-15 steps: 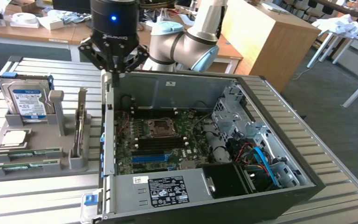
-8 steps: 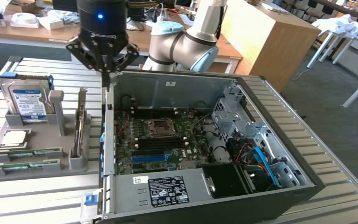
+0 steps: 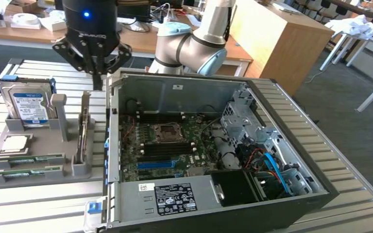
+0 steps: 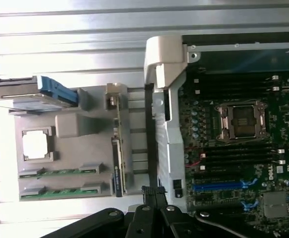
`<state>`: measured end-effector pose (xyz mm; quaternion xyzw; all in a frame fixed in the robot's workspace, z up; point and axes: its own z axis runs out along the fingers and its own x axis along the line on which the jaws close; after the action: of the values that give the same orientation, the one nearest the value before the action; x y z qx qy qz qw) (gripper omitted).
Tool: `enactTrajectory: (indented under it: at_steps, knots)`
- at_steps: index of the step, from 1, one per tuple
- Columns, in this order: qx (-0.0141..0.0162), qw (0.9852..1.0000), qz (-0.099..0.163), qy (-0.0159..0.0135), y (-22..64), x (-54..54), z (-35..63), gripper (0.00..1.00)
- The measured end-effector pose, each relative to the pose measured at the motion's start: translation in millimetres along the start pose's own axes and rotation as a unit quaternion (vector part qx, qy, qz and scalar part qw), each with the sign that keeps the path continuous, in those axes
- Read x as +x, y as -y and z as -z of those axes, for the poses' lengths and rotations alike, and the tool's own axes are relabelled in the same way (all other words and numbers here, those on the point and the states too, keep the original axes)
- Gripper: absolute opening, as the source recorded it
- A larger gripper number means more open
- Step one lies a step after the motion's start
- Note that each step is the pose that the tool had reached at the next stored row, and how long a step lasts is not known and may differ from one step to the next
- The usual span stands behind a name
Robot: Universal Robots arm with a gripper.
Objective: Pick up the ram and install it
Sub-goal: 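Reach for the ram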
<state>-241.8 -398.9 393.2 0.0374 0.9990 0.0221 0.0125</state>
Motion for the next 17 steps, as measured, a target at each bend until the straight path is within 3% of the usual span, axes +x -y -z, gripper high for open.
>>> enactTrajectory:
  at_steps: [17]
  knots:
    - [0.0000,1.0000,0.000,0.0000,3.2,43.5,1.1,0.10]
